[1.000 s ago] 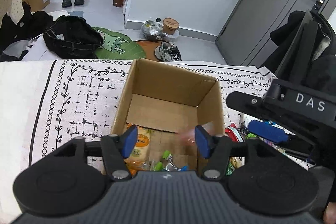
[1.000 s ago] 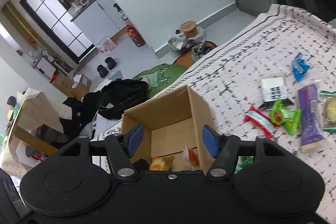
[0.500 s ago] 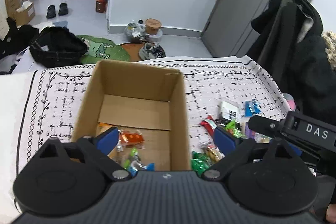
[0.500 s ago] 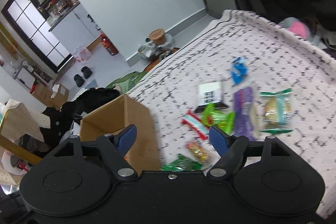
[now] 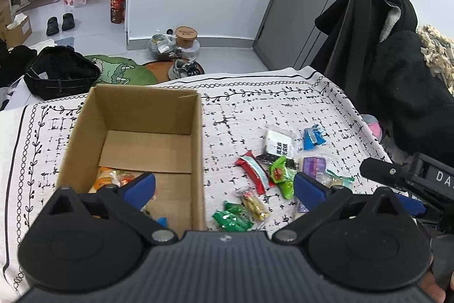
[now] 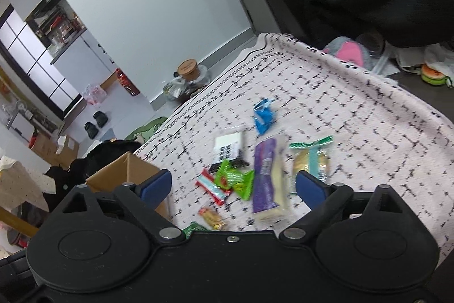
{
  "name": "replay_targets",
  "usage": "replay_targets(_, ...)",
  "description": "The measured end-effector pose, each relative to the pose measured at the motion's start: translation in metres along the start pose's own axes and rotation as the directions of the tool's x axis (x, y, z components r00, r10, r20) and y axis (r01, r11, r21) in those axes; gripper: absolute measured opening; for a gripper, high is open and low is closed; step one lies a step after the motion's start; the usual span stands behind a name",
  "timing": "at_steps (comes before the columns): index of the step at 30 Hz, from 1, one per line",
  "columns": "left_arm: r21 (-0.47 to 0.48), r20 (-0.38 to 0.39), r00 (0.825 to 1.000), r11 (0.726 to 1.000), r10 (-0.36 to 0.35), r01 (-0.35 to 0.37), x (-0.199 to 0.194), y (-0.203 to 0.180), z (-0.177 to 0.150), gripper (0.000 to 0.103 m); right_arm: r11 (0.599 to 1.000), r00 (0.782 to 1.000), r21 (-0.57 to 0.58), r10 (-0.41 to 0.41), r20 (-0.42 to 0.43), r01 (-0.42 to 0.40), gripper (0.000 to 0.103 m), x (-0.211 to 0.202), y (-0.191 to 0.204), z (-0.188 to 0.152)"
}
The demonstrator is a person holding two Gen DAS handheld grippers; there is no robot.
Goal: Organize snacks
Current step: 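Move both tools back over the remaining snacks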
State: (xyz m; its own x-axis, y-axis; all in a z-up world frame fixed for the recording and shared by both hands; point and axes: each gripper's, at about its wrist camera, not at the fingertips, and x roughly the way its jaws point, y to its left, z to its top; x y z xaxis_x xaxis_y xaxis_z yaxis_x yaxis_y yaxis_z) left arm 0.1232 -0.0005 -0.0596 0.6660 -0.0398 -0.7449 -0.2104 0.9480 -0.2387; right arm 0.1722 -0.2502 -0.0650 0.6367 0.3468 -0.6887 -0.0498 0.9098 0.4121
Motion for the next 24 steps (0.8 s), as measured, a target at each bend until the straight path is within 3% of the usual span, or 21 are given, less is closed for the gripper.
replay_targets(18,0.041,-0.040,0.999,0.999,-0.013,0.015,0.026,-0.067,-0.012,0.102,0.991,1.000,0.130,-0.012,-0.012,0.013,0.099,0.003,-0.069,0.012)
replay_targets(24,0.047,-0.061,0.998,0.999,0.008,-0.005,0.046,-0.069,-0.023,0.097,0.984,0.998,0.176,-0.010,-0.063,0.021,0.091,0.021,-0.082,0.008)
